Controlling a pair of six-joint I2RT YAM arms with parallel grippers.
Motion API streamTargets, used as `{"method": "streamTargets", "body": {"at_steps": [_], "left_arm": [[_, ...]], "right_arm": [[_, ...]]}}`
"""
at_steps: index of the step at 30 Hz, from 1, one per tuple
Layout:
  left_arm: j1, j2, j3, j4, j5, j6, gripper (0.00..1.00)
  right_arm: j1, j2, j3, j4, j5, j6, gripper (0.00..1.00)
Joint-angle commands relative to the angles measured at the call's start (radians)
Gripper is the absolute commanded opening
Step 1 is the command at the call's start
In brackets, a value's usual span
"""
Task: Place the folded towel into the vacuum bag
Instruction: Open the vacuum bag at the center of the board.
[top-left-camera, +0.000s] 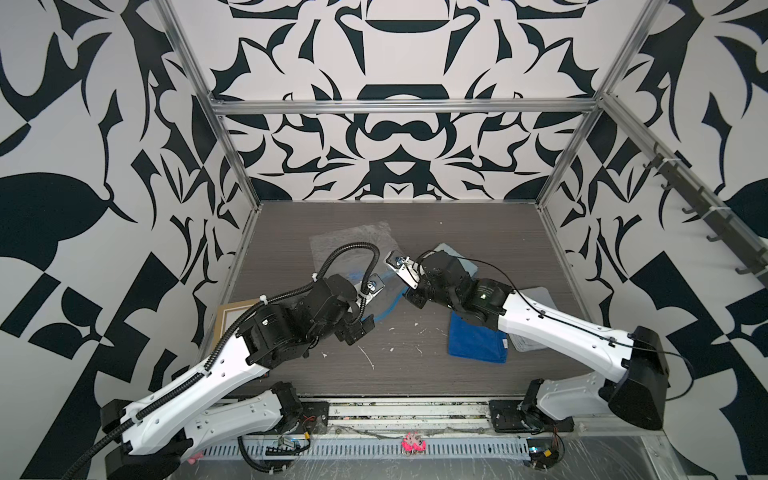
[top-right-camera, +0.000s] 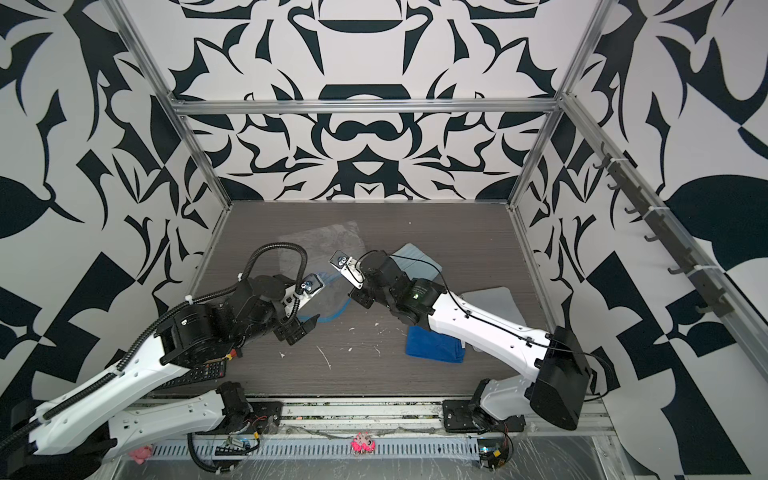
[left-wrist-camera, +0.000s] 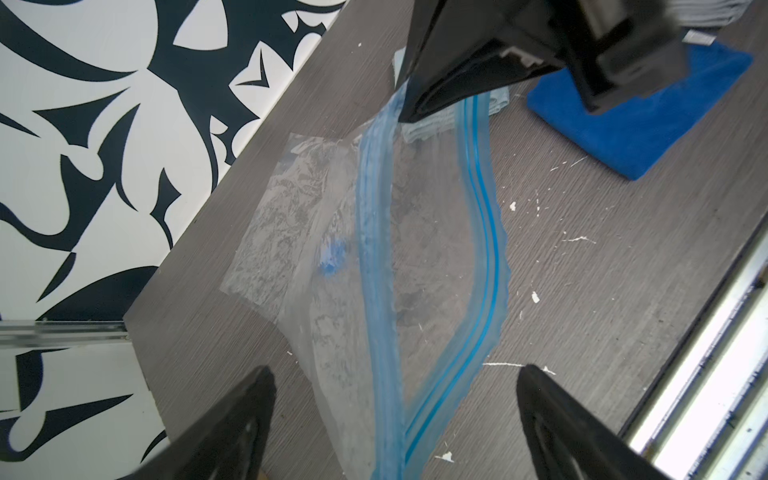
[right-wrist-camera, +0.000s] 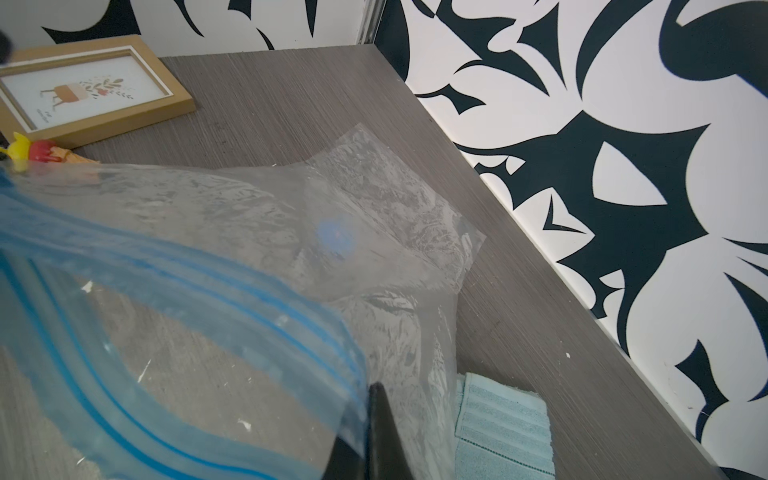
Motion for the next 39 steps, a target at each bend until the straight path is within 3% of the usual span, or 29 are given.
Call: {"method": "streamTargets", "body": {"at_steps": [1,8,15,25,33,39], "left_arm": [[-0.002,0.041,-0.008,0.005,-0.084,0.007,0.94],[0.008,0.101,-0.009,-0.004,-0.191,-0.040,0.94],[0.122,0.154,0.016,-0.083,-0.077,-0.078,0.91],[0.131,0.207,0.073,-0.199,-0.114,-0.094,0.78],[0.131,0.217,0.146,-0.229,-0.132,-0.059,0.75],[0.130,0.223,0.167,-0.258,-0.113,-0.056,0.64]], "right_arm": [[-0.003,-0.037,0.003,0.046,-0.022,0.033,0.00],[-0.003,-0.044,-0.005,0.049,-0.031,0.041,0.00],[-0.004,-0.066,-0.018,0.047,-0.020,0.034,0.00],[-0.025,-0.068,-0.005,0.040,0.048,0.032,0.00],[-0.030,-0.034,0.030,0.009,0.090,0.031,0.00],[-0.034,-0.027,0.040,0.006,0.095,0.033,0.00]]}}
